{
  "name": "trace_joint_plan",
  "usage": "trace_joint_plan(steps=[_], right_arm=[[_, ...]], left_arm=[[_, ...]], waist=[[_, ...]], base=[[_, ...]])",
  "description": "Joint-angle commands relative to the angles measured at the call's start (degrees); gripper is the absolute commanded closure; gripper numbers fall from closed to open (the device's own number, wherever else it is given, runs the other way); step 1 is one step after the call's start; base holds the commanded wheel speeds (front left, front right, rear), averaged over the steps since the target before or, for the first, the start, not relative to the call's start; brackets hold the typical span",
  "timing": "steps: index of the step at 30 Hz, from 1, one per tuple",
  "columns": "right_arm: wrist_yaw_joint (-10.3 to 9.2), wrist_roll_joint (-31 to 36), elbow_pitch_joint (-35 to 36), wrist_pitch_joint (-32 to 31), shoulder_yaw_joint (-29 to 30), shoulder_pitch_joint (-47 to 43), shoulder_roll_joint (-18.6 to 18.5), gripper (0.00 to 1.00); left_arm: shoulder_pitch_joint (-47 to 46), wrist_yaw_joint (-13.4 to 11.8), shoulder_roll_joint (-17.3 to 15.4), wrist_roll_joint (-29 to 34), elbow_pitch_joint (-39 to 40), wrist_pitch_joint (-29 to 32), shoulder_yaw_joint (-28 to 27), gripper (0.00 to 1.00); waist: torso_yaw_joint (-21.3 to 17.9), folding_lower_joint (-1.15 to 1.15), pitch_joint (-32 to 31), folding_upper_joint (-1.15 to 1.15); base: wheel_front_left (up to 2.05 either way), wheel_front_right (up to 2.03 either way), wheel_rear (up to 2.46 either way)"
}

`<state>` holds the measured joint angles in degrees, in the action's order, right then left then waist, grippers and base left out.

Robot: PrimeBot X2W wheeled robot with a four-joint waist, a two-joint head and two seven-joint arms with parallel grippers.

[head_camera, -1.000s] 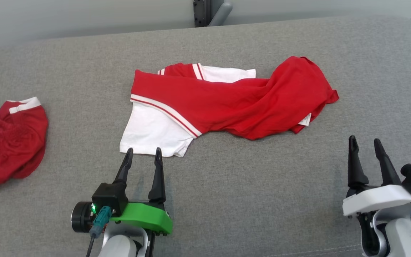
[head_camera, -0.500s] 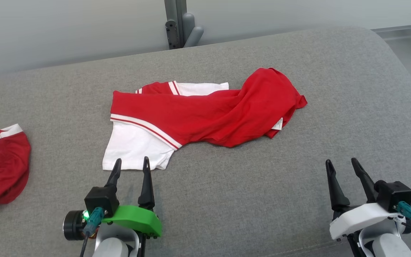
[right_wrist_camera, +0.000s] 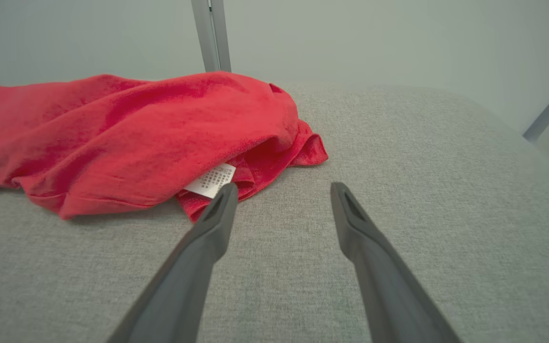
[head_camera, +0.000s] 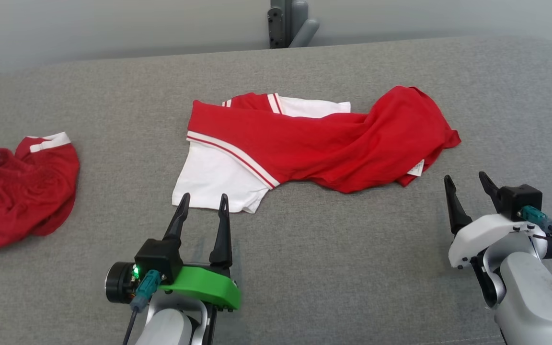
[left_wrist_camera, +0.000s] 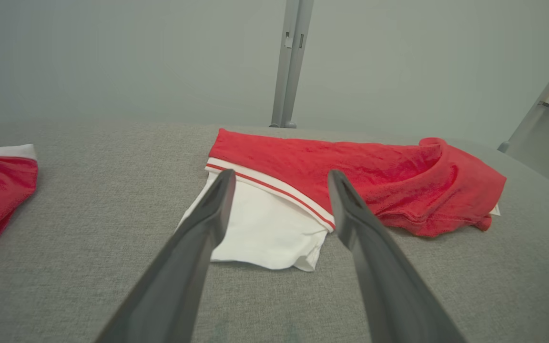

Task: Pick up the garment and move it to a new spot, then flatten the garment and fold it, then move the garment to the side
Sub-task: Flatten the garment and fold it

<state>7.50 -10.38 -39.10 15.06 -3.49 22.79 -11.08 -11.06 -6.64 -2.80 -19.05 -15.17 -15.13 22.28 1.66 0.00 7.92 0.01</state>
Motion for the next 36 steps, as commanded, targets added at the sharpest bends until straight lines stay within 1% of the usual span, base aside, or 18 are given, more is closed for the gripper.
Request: trace_joint_plan(steps=[1, 6, 13, 14, 15, 16, 17, 21, 28, 33, 36], right_arm=[[-0.02, -0.19, -0.69, 0.17, -0.16, 0.67, -0.23, 0.00], [-0.02, -0.18, -10.53, 0.18, -0.73, 7.72, -1.11, 0.00], [-0.02, 0.66, -16.76, 0.17, 0.30, 13.02, -1.16, 0.00], [-0.02, 0.67, -17.28, 0.18, 0.53, 13.66, -1.18, 0.01], [-0.02, 0.83, -17.73, 0.17, 0.64, 14.10, -1.22, 0.40], [-0.02, 0.94, -18.10, 0.18, 0.54, 14.31, -1.10, 0.76], [-0.02, 0.97, -18.37, 0.17, 0.47, 14.53, -0.94, 1.00], [-0.02, 1.35, -17.98, 0.16, 0.12, 14.74, -0.87, 1.00], [-0.02, 1.79, -9.67, 0.18, 0.65, 11.48, -1.35, 1.00], [-0.02, -1.64, -3.50, 0.17, -1.59, 8.81, -2.64, 1.00], [-0.02, -4.61, -0.92, 0.18, -3.45, 8.05, -5.06, 1.00]], left_arm=[[-0.65, -0.34, -0.18, -0.06, 0.10, 0.03, 0.03, 0.00], [-1.43, -0.46, -0.17, -0.86, 0.89, 0.03, 1.45, 0.00], [-2.54, -0.95, -0.17, -0.85, 1.79, 0.03, 2.56, 0.00], [-2.71, -0.98, -0.17, -0.76, 1.88, 0.03, 2.64, 0.00], [-2.80, -0.98, -0.17, -0.69, 1.92, 0.03, 2.71, 0.00], [-2.85, -0.97, -0.17, -0.61, 2.00, 0.03, 2.76, 0.00], [-2.91, -1.04, -0.17, -0.58, 2.11, 0.03, 2.78, 0.00], [-2.94, -1.33, -0.17, -0.14, 2.24, 0.03, 2.64, 0.00], [-1.21, -1.56, -0.18, 0.09, 1.97, 0.03, 1.91, 0.00], [0.06, -1.21, -0.18, 0.25, 1.35, 0.03, 1.43, 0.00], [0.68, -1.09, -0.19, 0.23, 1.11, 0.03, 1.47, 0.00]], waist=[[2.79, 0.00, 2.10, -0.01], [5.87, 0.00, 4.30, -0.01], [7.65, 0.00, 6.70, -0.01], [7.79, 0.00, 6.97, -0.01], [7.89, 0.00, 7.18, -0.01], [7.93, 0.00, 7.36, -0.01], [7.92, 0.00, 7.51, -0.01], [7.42, 0.00, 7.66, -0.01], [4.91, 0.00, 5.94, -0.01], [2.19, 0.00, 3.60, -0.01], [0.71, 0.00, 2.30, -0.01]], base=[[0.00, 0.00, 0.00], [0.00, 0.00, 0.00], [0.00, 0.00, 0.00], [0.00, 0.00, 0.00], [0.00, 0.00, 0.00], [0.00, 0.00, 0.00], [0.00, 0.00, 0.00], [0.00, 0.00, 0.00], [0.00, 0.00, 0.00], [0.00, 0.00, 0.00], [0.00, 0.00, 0.00]])
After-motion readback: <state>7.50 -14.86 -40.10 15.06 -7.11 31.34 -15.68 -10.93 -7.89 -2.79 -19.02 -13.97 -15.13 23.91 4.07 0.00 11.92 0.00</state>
